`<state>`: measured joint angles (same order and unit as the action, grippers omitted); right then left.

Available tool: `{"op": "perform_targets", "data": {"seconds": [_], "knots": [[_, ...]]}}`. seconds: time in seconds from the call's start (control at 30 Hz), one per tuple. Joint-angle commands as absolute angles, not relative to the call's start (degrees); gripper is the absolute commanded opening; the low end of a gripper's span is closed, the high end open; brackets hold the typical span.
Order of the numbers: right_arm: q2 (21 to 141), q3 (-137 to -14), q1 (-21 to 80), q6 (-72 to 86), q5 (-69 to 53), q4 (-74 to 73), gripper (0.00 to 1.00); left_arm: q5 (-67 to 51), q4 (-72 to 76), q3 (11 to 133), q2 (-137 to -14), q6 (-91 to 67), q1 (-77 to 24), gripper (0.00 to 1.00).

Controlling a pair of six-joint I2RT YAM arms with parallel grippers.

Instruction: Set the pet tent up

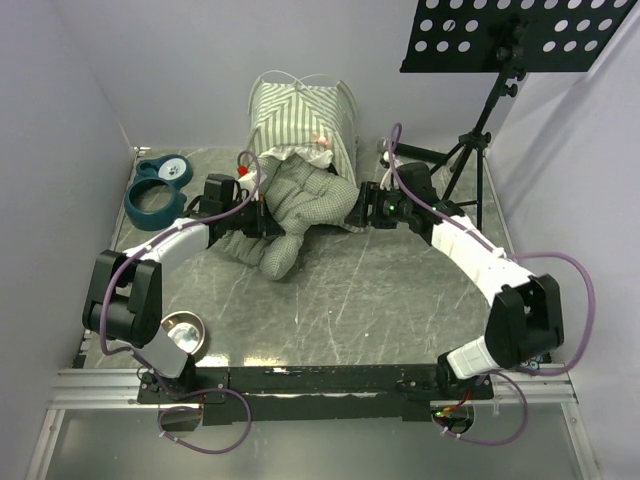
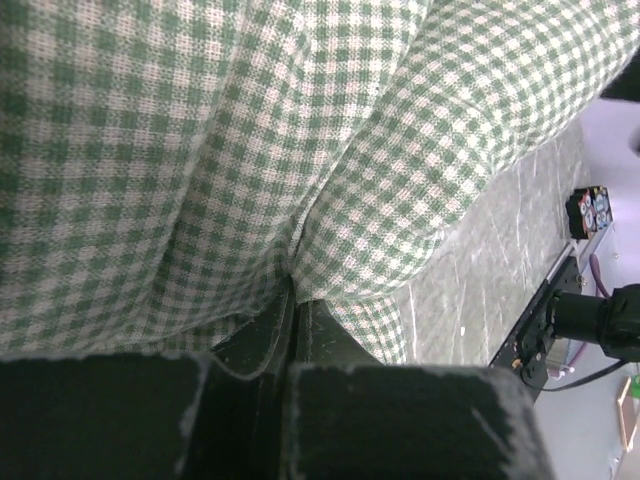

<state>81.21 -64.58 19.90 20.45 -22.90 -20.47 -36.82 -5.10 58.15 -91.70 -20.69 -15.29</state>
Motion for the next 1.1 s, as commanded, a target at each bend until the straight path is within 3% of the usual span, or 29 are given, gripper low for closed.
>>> {"op": "perform_targets", "data": {"seconds": [0.0,0.07,0.17,0.23,0.37,0.57,0.7,0.87,0.97,1.07], "knots": [[85.9,-67.5,19.9,24.5,-21.8,-7.9,0.67,-38.1,-1.7,61.1,-91.3,-20.9,-14.9,0.01],[89.1,-70.8,20.6,24.5,-21.5,-4.9,0.64,-38.1,-1.9,61.4,-91.4,-20.8,-14.9,0.01],[92.0,-74.1,22.8,21.9,-20.0,-0.3,0.4,-38.7,-2.3,61.6,-91.3,-20.6,-14.8,0.01],[94.9,-78.3,25.5,17.9,-17.9,-0.8,0.18,-39.6,-2.3,61.8,-91.3,-20.4,-14.9,0.01],[101.1,-85.6,31.9,8.0,-9.2,-0.5,0.0,-40.8,-2.1,62.0,-91.1,-20.0,-15.1,0.01],[113.7,-98.3,34.5,2.2,2.6,-4.3,0.0,-41.5,-3.0,64.6,-92.7,-19.7,-15.1,0.01],[117.7,-96.3,34.5,-5.5,7.3,-0.4,0.09,-41.7,-2.2,65.8,-93.1,-20.7,-14.6,0.01],[116.8,-93.4,34.2,-6.2,5.5,-2.5,0.44,-42.3,-0.4,67.9,-95.4,-23.6,-12.6,0.01],[111.5,-89.5,34.2,-6.1,-7.8,-4.6,0.56,-42.4,1.5,71.1,-99.0,-25.7,-11.6,0.01],[106.4,-87.5,35.0,-8.5,-20.4,-9.9,0.62,-42.1,4.3,75.0,-103.3,-29.3,-11.2,0.01]]}}
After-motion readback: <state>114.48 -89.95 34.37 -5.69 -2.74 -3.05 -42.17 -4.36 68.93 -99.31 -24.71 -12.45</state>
